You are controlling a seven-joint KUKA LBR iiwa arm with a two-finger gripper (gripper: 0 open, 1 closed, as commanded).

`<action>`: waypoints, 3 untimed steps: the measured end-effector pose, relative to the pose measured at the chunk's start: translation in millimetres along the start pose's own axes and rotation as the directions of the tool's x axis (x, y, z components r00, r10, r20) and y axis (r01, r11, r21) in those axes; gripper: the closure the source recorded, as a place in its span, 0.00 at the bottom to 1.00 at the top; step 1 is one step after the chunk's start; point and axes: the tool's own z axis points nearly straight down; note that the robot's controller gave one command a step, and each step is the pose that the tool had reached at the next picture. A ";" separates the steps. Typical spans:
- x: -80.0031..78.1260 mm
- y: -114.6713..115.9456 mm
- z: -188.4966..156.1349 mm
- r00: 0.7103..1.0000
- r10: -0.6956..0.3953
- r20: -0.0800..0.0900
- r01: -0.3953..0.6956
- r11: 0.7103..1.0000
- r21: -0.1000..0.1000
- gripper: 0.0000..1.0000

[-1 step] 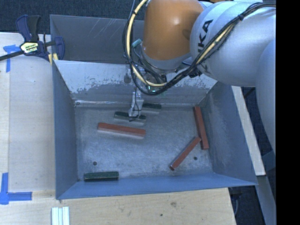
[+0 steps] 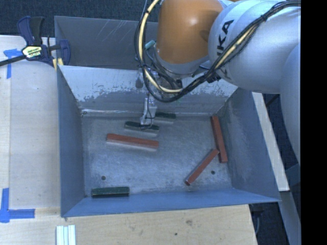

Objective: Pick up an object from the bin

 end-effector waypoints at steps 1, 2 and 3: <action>18.1 -7.6 109.7 1.000 -0.015 -0.004 0.015 1.000 0.001 0.00; 21.8 -11.7 108.5 0.999 0.042 -0.001 -0.042 0.999 0.000 0.00; 30.4 -20.8 107.5 0.993 0.120 -0.003 -0.120 0.993 0.002 0.00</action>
Offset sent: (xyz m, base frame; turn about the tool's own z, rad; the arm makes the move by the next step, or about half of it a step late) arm -0.0298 -0.0176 -0.0734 0.1410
